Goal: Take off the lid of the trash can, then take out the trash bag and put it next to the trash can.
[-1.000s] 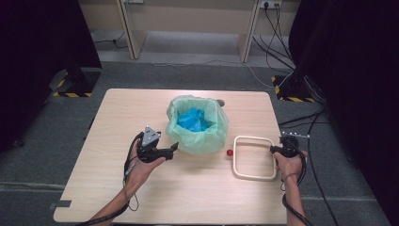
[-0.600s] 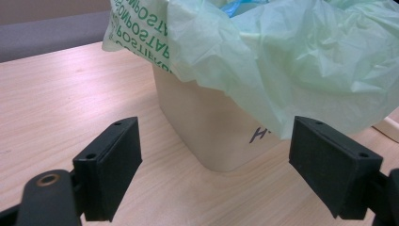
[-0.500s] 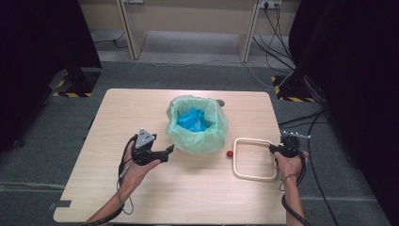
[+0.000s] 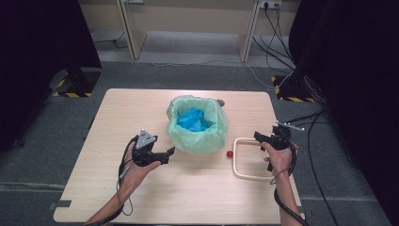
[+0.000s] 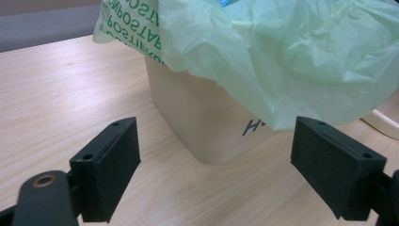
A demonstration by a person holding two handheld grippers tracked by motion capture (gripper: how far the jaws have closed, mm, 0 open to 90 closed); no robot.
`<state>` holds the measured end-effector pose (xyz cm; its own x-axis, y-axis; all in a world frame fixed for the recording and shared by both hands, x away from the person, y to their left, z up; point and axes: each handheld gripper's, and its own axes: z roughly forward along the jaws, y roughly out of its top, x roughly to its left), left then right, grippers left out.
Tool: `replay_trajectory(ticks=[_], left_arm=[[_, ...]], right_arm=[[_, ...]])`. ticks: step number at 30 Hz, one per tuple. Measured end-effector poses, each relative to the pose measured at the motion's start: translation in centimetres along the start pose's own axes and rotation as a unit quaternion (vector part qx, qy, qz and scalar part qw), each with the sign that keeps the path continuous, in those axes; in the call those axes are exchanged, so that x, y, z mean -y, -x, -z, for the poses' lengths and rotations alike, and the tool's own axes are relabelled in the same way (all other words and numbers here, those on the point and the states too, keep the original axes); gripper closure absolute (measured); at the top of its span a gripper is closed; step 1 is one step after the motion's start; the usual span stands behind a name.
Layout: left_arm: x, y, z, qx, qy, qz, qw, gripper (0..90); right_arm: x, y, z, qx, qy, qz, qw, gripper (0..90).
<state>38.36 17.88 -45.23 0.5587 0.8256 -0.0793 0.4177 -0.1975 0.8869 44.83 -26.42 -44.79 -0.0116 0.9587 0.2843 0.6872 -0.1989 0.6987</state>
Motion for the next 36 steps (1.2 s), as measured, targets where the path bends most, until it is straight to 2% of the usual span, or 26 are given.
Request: replay_trajectory(ticks=[3,13,27,36], left_arm=[[-0.1,0.0,0.0,0.002,0.000,0.001,1.0000,15.2],[-0.2,-0.2,0.2,0.005,-0.002,0.004,1.0000,15.0],[0.1,-0.4,0.3,0.004,-0.004,0.004,1.0000,15.0],[0.0,-0.3,0.3,0.005,-0.004,0.001,1.0000,15.0]], right_arm=[[-0.3,-0.7,0.1,-0.004,0.002,0.007,1.0000,19.7],[-0.8,-2.7,0.0,-0.026,0.005,0.025,0.9993,19.3],[-1.8,-6.3,0.0,-0.054,0.009,0.051,0.9972,19.3],[-3.2,-8.5,0.3,-0.066,0.016,0.066,0.9955,19.8]])
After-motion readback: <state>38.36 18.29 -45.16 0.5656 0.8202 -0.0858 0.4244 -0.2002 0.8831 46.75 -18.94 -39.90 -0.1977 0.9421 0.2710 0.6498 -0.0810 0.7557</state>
